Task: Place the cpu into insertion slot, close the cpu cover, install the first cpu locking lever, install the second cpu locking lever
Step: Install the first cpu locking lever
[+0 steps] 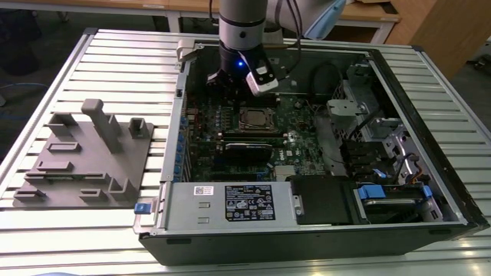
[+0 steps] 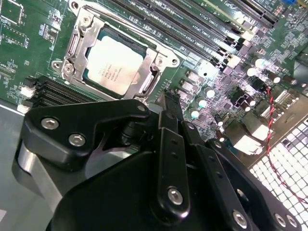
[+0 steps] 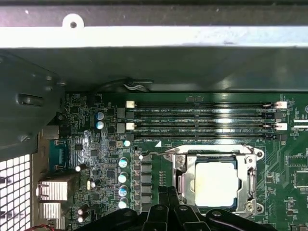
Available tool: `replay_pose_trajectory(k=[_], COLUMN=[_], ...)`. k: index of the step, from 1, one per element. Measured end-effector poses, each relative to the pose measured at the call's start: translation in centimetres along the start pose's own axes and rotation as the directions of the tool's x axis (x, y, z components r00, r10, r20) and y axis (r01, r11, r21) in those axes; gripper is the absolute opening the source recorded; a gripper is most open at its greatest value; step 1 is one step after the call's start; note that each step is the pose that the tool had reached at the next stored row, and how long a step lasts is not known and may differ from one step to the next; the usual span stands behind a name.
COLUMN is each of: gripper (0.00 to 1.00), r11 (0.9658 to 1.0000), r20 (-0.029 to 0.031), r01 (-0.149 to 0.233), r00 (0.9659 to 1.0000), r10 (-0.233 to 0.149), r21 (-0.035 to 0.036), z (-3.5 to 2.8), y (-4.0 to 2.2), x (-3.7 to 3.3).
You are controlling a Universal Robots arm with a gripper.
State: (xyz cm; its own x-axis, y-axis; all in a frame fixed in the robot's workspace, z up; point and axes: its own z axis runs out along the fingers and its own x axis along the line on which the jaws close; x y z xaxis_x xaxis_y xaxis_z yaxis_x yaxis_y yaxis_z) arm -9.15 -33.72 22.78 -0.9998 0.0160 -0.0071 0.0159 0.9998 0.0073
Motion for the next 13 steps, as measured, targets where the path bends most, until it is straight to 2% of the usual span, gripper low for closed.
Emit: replay_pose_trajectory(k=[4,7,13], gripper=[0.1,0.1,0.1], r11=[1.0,1.0,1.0], r20=[0.0002,0.0009,0.0044], r01=[0.0,0.0,0.0], r00=[1.0,1.0,1.0], r10=[0.0,0.0,0.0], r21=[0.0,-0.0002,-0.0005], z=[-0.43,-0.49,-0.49], y=[0.0,0.0,-0.02], x=[0.0,0.04,1.13])
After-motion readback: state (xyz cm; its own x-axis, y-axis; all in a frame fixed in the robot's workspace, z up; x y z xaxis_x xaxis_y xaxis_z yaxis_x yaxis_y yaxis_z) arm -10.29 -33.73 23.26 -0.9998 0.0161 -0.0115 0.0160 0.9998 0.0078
